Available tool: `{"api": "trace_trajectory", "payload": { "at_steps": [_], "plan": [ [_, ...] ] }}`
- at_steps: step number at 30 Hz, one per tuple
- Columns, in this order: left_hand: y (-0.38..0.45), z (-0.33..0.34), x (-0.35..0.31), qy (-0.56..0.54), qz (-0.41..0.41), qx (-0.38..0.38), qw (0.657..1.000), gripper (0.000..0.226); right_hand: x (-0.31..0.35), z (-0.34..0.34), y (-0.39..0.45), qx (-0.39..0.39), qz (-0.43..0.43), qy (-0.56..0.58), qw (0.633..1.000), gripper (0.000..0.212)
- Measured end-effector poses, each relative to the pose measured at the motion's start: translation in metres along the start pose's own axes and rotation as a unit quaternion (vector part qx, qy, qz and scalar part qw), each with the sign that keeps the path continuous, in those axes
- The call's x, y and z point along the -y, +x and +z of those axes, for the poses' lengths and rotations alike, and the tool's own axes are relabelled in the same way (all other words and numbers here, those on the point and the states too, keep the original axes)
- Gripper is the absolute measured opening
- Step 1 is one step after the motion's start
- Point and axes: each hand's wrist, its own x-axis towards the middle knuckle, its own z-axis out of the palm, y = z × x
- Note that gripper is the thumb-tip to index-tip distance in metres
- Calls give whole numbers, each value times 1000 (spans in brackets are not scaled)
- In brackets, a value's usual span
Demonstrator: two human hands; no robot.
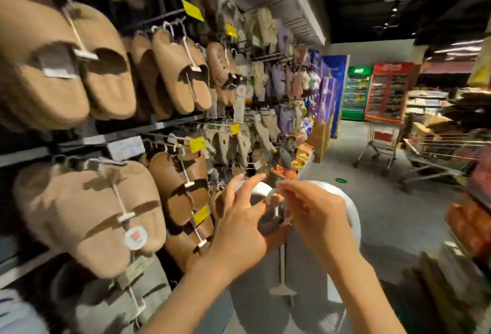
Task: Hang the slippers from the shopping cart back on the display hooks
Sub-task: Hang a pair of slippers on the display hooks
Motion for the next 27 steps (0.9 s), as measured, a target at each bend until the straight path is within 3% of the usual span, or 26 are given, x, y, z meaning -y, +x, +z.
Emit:
{"api": "trace_trajectory", "payload": {
  "at_steps": [3,7,11,16,22,27],
  "plan": [
    [9,-30,24,33,-29,-24,999,65,17,29,29,-11,-33,37,999,24],
    [14,-57,61,101,-54,-65,991,37,35,70,58,-7,-64,113,991,22],
    [16,-83,86,190,-68,-123,972,48,54,102,76,-12,-70,179,981,19],
    [9,-121,105,263,-168,-92,946,44,78,143,99,28,-86,254,963,24],
    [-15,-141,118,320,-257,-151,899,53,99,192,106,100,-130,378,911,33],
    [-53,-152,131,361,-399,-160,828,68,130,247,92,170,-76,486,854,16]
  ]
}}
